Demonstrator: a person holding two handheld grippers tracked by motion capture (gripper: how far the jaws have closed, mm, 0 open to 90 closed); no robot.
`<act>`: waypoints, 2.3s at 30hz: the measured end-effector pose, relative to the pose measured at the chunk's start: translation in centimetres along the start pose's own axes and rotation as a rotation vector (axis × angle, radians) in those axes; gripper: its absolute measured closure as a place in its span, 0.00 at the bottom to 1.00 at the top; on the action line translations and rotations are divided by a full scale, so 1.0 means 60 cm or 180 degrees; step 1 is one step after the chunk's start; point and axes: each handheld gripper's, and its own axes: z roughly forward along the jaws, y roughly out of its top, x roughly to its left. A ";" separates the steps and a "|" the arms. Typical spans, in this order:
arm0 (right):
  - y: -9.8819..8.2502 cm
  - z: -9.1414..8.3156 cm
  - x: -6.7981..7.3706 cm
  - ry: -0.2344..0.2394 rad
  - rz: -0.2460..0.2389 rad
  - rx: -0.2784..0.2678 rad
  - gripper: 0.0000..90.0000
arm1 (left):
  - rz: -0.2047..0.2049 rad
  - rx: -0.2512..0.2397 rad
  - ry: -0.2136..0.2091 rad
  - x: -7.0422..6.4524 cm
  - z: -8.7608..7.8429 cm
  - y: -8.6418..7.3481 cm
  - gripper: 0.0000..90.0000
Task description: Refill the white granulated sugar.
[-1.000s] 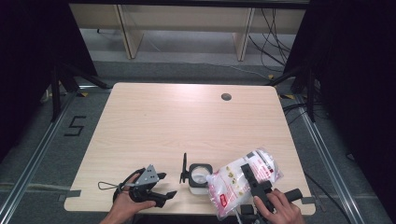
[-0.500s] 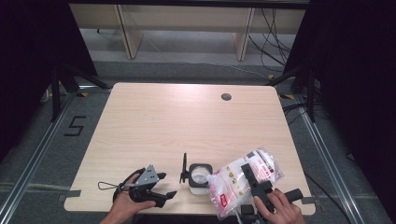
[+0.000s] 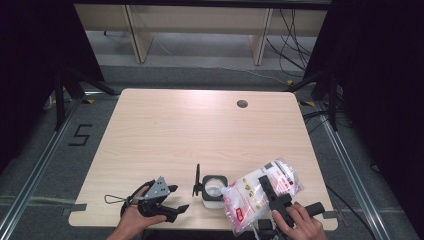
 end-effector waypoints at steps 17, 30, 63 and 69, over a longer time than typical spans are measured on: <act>-0.008 -0.003 -0.005 0.0052 -0.0118 0.0101 0.57 | -0.0033 -0.0042 0.0004 -0.001 0.000 -0.001 0.26; -0.008 -0.003 0.000 0.0007 0.0104 0.0080 0.58 | 0.0068 -0.0020 0.0003 0.002 -0.001 0.000 0.26; -0.008 -0.002 -0.001 0.0002 0.0132 0.0003 0.58 | 0.0010 0.0005 0.0059 0.000 -0.004 -0.002 0.27; -0.006 -0.002 -0.001 0.0005 0.0102 -0.0002 0.58 | 0.0042 0.0023 0.0063 0.001 -0.005 -0.002 0.26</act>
